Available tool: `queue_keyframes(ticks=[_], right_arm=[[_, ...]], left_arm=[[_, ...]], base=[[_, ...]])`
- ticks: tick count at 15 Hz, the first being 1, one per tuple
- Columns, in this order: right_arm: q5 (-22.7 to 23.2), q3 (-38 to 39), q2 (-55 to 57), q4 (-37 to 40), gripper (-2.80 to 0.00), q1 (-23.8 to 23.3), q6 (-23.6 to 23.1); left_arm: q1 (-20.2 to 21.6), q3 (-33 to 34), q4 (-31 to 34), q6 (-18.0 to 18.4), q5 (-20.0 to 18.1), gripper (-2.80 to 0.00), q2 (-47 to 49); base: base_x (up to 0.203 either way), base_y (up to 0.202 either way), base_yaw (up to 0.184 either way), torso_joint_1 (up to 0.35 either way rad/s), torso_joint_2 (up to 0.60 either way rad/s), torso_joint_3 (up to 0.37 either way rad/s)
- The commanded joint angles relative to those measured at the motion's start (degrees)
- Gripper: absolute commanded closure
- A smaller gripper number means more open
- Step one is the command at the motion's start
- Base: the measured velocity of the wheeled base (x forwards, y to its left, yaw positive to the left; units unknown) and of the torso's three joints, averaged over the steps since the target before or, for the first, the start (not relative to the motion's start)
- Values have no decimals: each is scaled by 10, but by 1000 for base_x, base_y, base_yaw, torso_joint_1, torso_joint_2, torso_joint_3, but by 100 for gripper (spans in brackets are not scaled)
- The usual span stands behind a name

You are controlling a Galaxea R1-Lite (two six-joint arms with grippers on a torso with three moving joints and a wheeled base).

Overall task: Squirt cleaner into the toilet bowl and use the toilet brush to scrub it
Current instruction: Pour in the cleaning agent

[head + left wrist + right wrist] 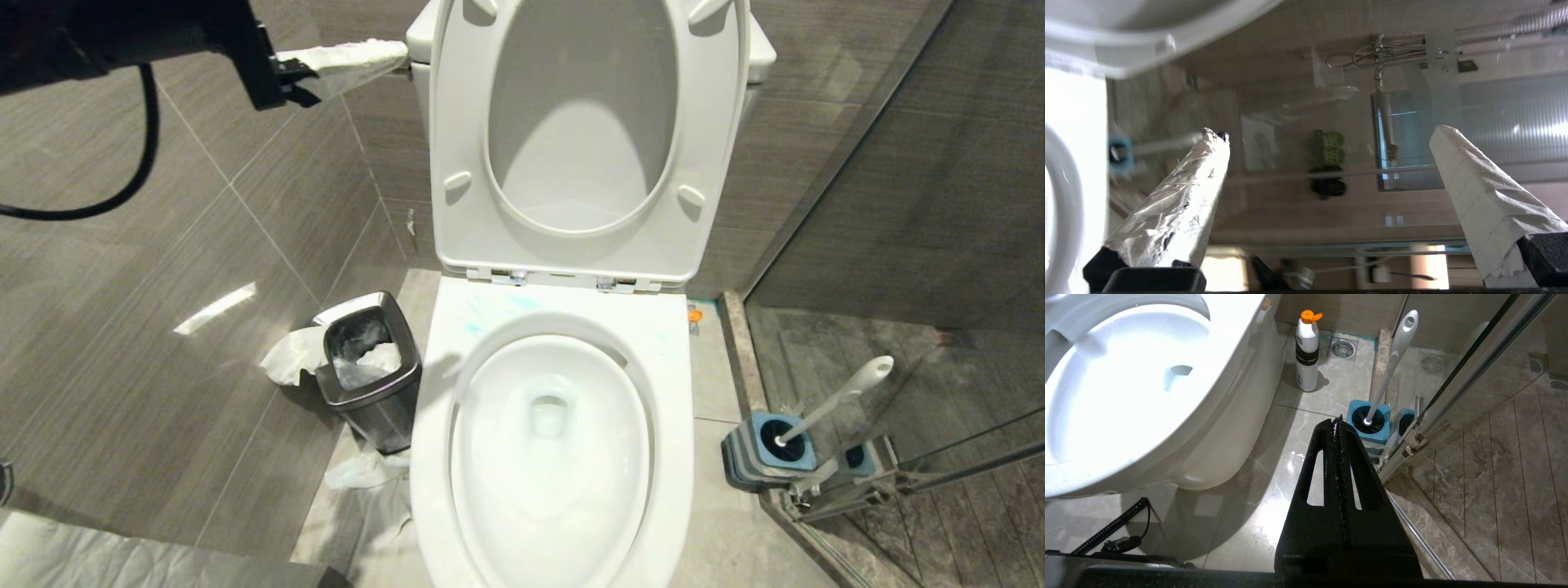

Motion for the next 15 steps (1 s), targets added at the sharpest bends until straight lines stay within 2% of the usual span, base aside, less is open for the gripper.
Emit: queue_keyframes(ticks=[1,5,7,10,12,13,15], right_arm=[[0,0,1,0,0,0,0],[0,0,0,0,0,0,0],[0,0,0,0,0,0,0],[0,-1,0,0,0,0,0],[0,0,0,0,0,0,0],[0,0,0,0,0,0,0],[0,0,0,0,0,0,0]], left_arm=[[-3,8,74,-36,-1,-280,-74],[-3,92,115,-33,-1,-280,-152],[-3,124,142,-13,0,-280,-181],[-3,181,182,95,1,-280,-217],[-2,216,200,163,17,-280,-234],[-2,226,206,177,32,-280,-239],[-2,236,218,181,35,-280,-243]], base=[[0,0,0,0,0,0],[0,0,0,0,0,0],[0,0,0,0,0,0],[0,0,0,0,0,0],[0,0,0,0,0,0],[0,0,0,0,0,0],[0,0,0,0,0,0]])
